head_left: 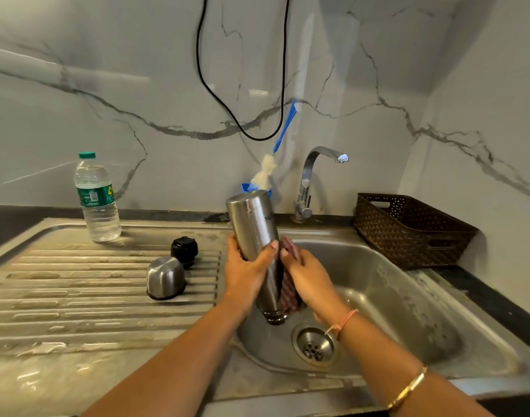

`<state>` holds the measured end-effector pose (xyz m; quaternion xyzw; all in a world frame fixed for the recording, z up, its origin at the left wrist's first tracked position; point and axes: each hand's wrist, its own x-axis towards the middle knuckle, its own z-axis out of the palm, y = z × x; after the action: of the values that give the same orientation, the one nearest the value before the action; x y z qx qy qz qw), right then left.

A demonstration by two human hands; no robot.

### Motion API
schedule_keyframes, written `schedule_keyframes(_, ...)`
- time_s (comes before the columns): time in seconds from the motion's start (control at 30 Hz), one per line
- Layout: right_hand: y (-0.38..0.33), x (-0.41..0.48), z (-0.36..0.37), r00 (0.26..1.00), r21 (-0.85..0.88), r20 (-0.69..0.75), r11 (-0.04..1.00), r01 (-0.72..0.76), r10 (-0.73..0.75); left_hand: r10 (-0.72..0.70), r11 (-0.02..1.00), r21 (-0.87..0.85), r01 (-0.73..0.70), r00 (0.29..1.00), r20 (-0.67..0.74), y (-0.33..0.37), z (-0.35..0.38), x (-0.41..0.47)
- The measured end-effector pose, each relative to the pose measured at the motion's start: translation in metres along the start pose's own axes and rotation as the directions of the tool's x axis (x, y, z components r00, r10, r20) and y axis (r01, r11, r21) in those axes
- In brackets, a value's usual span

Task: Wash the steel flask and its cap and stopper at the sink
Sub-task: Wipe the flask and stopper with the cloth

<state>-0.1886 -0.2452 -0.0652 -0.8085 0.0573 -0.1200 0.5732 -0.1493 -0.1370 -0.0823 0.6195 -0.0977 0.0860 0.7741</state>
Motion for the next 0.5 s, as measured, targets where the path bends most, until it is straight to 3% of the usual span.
schedule_keyframes(0.07,-0.009,-0.006,0.005,0.966,-0.004,-0.117,0.973,0.233,-0.232,0.007,1.0,-0.031,-0.006,0.999,0.044,0.001,0.003,-0.003)
schedule_keyframes(0.13,-0.011,-0.006,0.005,0.913,-0.062,-0.151,0.926,0.374,-0.379,0.004,0.998,-0.055,0.001,0.996,0.089,0.001,0.004,-0.005)
schedule_keyframes(0.33,-0.033,-0.002,-0.005,0.831,-0.245,-0.044,0.812,0.529,-0.555,-0.015,1.0,-0.007,0.017,0.976,0.218,-0.004,0.005,-0.005)
schedule_keyframes(0.4,-0.045,0.0,-0.009,0.754,-0.459,0.053,0.654,0.601,-0.655,0.011,1.0,0.006,-0.013,0.965,0.263,-0.006,0.006,-0.005)
schedule_keyframes(0.47,-0.055,0.006,-0.009,0.633,-0.723,0.201,0.322,0.611,-0.748,0.064,0.995,0.05,-0.081,0.957,0.283,-0.009,0.005,-0.004)
schedule_keyframes(0.5,-0.063,0.007,-0.005,0.627,-0.809,0.256,0.192,0.556,-0.736,0.083,0.991,0.082,-0.11,0.956,0.281,-0.011,0.004,-0.003)
